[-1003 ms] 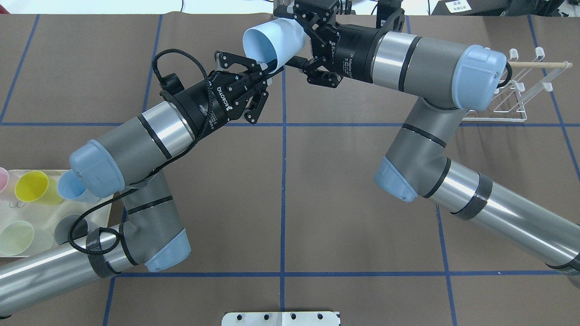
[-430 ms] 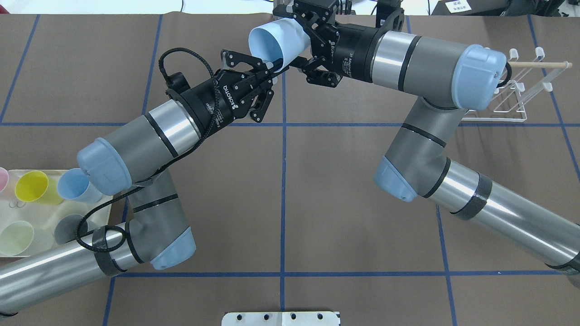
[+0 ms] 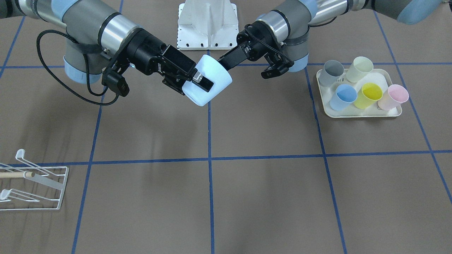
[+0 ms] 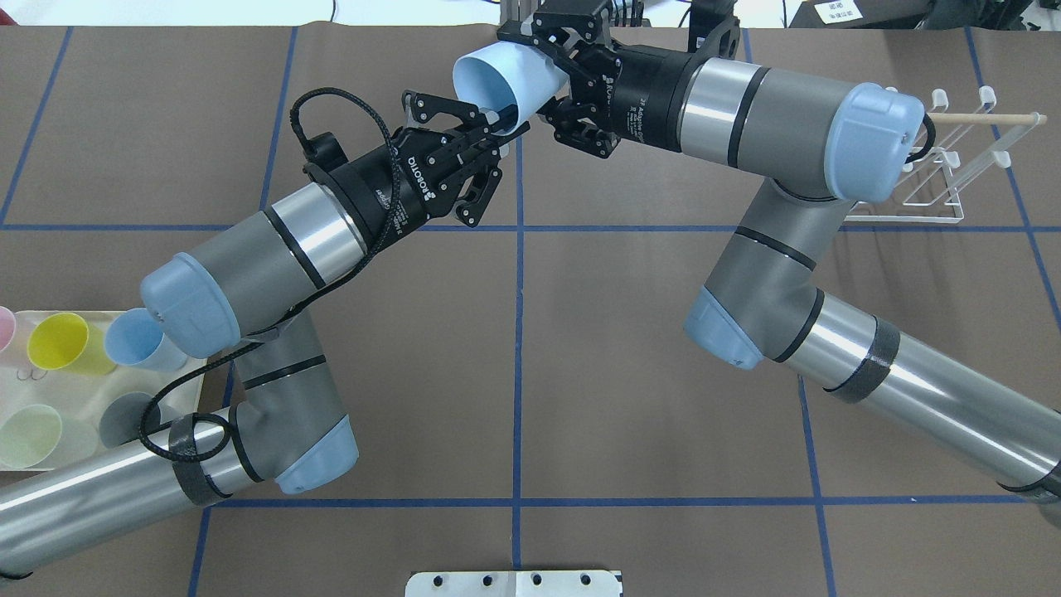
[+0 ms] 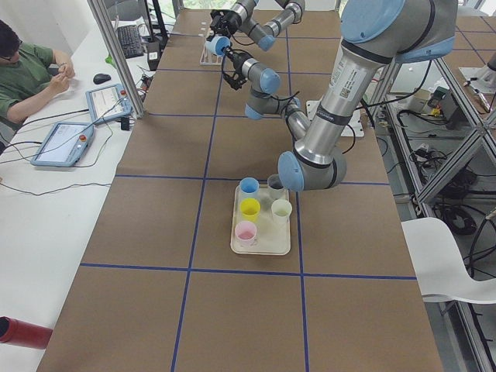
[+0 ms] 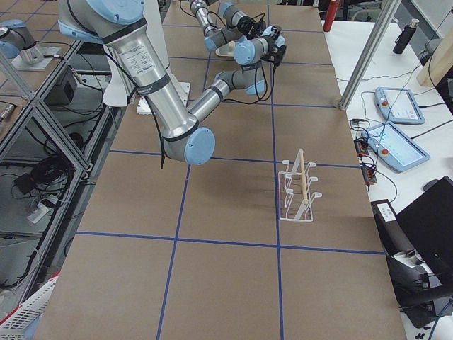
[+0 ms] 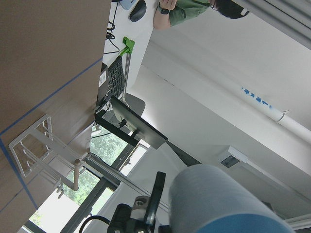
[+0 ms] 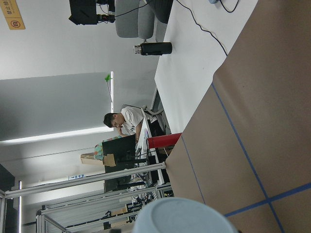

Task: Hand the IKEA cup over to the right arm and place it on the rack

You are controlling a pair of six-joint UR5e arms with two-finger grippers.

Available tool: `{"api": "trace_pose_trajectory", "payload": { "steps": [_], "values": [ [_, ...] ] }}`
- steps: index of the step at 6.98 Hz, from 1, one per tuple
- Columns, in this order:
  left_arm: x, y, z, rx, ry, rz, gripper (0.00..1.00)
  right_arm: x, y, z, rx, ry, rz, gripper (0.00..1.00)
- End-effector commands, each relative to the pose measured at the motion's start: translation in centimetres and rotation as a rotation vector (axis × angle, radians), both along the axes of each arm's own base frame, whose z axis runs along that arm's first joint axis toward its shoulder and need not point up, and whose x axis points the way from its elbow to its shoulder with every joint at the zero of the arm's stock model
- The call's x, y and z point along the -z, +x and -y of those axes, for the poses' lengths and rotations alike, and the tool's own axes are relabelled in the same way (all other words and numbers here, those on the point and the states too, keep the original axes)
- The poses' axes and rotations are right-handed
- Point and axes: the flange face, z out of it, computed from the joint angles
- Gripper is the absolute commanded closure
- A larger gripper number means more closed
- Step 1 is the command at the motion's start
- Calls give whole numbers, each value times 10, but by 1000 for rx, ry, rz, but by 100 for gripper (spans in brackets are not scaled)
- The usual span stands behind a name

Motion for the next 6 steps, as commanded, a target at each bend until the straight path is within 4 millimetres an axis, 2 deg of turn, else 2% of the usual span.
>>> {"api": "trace_pose_trajectory", "payload": {
  "steps": [1,3,4,6],
  "values": [
    [1,-5,2,8,3,-3,0,0,0,0,-1,0,0,100],
    [-6,-8,5,13,0,8,0,-1,12,10,-28,0,-1,100],
    [-14,-8,5,12,-5,19,0,-7,26,23,-61,-10,-10,100],
    [-15,-10,6,15,-6,20,0,-34,40,57,-119,-49,-65,100]
  ]
}}
